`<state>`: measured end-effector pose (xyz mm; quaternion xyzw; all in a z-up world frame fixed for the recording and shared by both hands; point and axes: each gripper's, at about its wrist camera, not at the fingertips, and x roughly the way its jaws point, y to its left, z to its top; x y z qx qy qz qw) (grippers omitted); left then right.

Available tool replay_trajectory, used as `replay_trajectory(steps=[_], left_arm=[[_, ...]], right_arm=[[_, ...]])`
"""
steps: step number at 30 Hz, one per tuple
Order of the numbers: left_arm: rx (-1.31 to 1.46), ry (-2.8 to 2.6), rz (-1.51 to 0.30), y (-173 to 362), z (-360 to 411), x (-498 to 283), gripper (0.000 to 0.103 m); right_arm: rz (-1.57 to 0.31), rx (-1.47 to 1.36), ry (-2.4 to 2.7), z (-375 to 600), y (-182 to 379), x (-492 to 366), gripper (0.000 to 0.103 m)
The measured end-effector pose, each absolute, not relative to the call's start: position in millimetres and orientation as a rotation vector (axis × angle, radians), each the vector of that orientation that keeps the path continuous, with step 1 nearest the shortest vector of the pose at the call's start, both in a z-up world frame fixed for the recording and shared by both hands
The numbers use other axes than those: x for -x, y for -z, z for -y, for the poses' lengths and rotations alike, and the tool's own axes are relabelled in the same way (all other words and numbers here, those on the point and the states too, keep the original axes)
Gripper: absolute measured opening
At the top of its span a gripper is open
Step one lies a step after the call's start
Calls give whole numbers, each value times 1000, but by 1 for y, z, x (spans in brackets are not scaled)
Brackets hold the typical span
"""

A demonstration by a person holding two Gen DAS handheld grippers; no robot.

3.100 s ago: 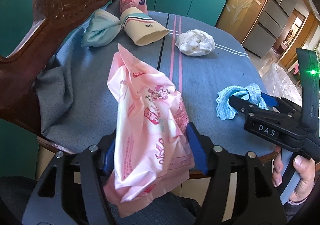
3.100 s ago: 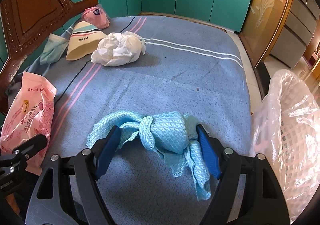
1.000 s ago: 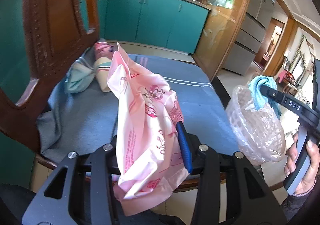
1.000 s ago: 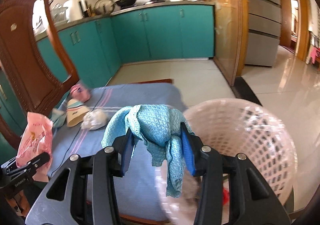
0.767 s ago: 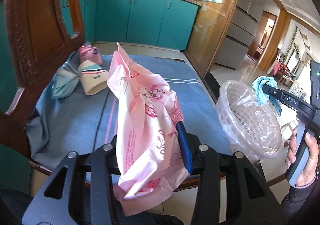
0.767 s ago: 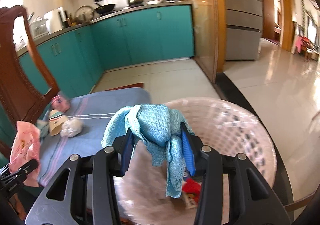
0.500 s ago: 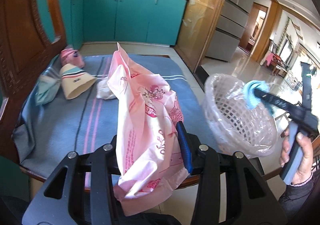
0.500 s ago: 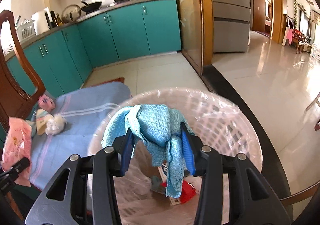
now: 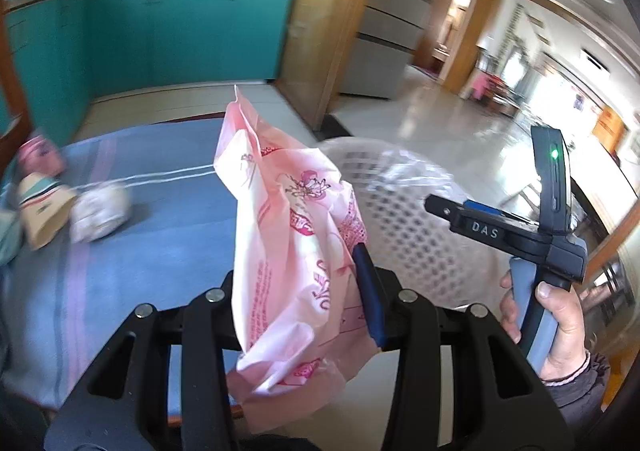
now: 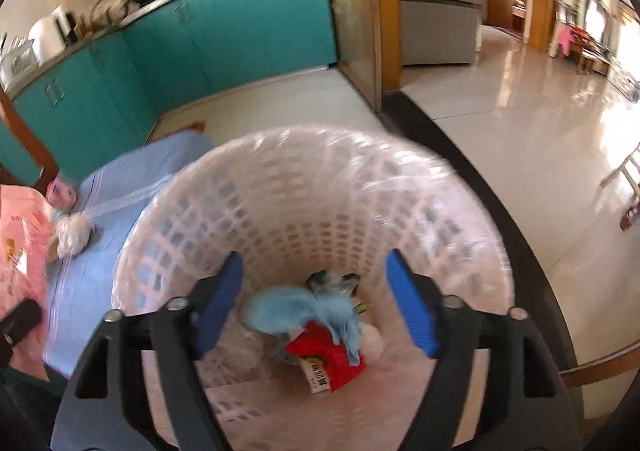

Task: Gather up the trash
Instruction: 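Open the right gripper over the basket while the left gripper releases the pink bag, then move both grippers back toward the chair seat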

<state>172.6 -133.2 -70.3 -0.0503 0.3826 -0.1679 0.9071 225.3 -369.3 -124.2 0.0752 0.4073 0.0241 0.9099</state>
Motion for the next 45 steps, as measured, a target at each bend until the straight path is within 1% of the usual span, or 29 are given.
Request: replay_trajectory(steps=[3,6,9,10,11,12,16,19,24,29,31,32,33,34,37,42,45], left_arm=[[75,439,-811,73,165,-183,45],[38,545,-845,80,196,-192,54],[-9,595,-857,87,214,-191,68],[-21,573,-845,88,213,-189,77],[-26,545,-827,88,207,-186,82],[-28,522,-817,88,201,-184,84],[-36,293,-774,89,146,-167,86],[-20,124,-773,95,99,-152,86],[68,-103,-808,107,12,-114,86],[131,-240,-816,108,-48,-74,86],[155,-267,-821,109,-63,-66,86],[166,-280,-824,111,-67,-61,86],[177,-293,-825,112,-74,-55,86],[184,-300,-826,113,-80,-50,86],[206,-319,-831,117,-99,-37,86],[256,-320,-844,126,-113,-30,87],[272,-305,-851,130,-110,-28,87]], right_arm=[[-805,-192,-4,390,114,-217,76],[-778,-216,42,410,105,-212,76],[-771,-214,71,420,100,-209,76],[-769,-209,81,421,99,-208,76],[-766,-205,88,421,98,-207,76],[-764,-202,91,421,97,-207,76],[-756,-197,49,401,92,-214,76],[-747,-155,-68,354,87,-224,76],[-768,-45,-399,223,86,-233,76],[-756,126,-724,65,98,-229,76],[-769,183,-808,18,105,-228,72],[-771,228,-839,-6,109,-228,68],[-769,266,-853,-21,112,-227,66],[-758,323,-869,-42,114,-227,65],[-738,443,-914,-76,121,-231,64],[-827,492,-1037,-93,133,-244,65],[-813,541,-1049,-99,135,-245,65]])
